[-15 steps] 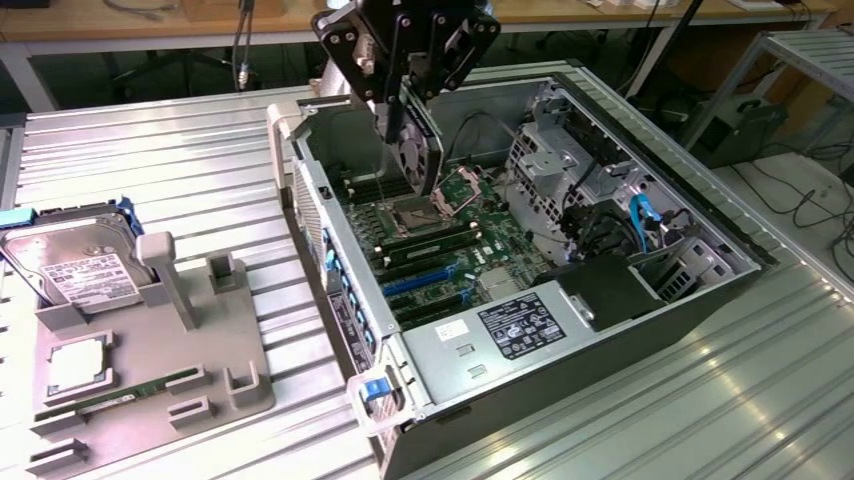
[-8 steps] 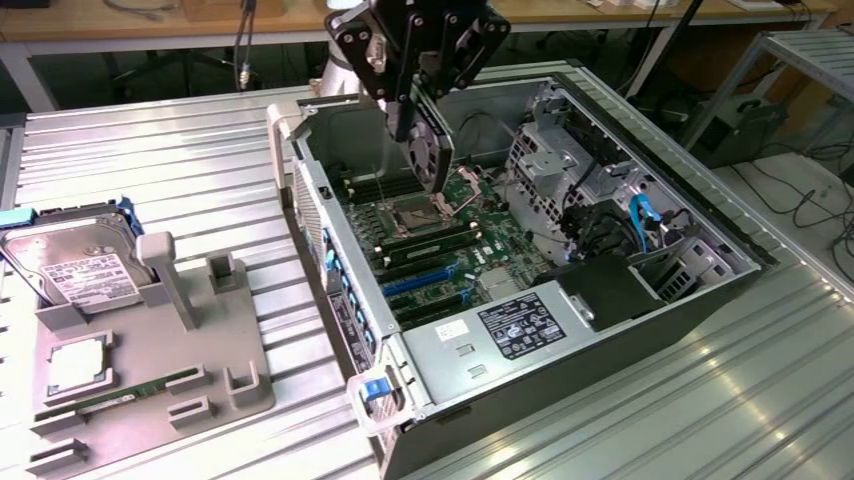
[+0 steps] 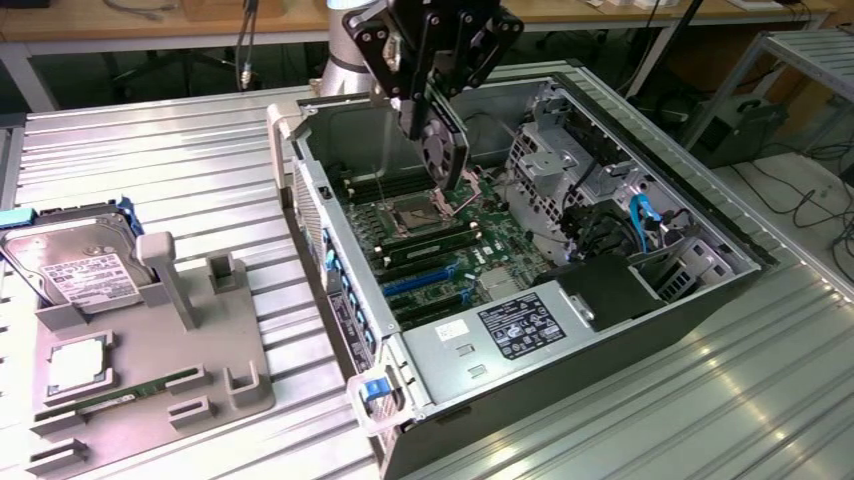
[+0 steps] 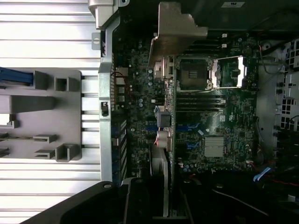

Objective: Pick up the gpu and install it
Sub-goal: 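Pick up the gpu and move the gpu toward the slot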

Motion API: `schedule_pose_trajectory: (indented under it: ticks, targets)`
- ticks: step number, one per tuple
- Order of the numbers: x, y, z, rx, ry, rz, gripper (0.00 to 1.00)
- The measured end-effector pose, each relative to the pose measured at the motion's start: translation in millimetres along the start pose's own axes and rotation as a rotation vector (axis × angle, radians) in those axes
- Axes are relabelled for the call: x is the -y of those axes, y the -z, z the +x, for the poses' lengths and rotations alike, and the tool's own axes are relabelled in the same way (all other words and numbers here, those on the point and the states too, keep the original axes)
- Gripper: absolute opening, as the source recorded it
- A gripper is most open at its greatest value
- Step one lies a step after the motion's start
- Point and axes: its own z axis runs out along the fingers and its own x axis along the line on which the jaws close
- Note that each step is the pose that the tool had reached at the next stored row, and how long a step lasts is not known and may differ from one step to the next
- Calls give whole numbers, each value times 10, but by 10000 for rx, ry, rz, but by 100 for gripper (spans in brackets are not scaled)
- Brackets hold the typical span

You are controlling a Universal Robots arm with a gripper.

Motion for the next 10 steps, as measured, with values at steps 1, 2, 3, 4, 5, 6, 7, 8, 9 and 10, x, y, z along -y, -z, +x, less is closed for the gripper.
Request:
schedule_pose_trajectory:
  ticks: [1, 2, 3, 4, 5, 6, 7, 8, 9, 10]
  targets:
    - [0, 0, -13, 0, 0, 0, 28]
    - [0, 0, -27, 0, 0, 0, 28]
    - [0, 0, -40, 0, 0, 0, 28]
    - [0, -1, -53, 0, 0, -1, 28]
    - [0, -1, -65, 0, 0, 0, 28]
    - [0, -1, -80, 0, 0, 0, 28]
    - [1, -1, -94, 0, 0, 0, 28]
    - [1, -1, -110, -1, 0, 0, 28]
    - [1, -1, -124, -1, 0, 1, 28]
    - [1, -1, -147, 0, 0, 0, 28]
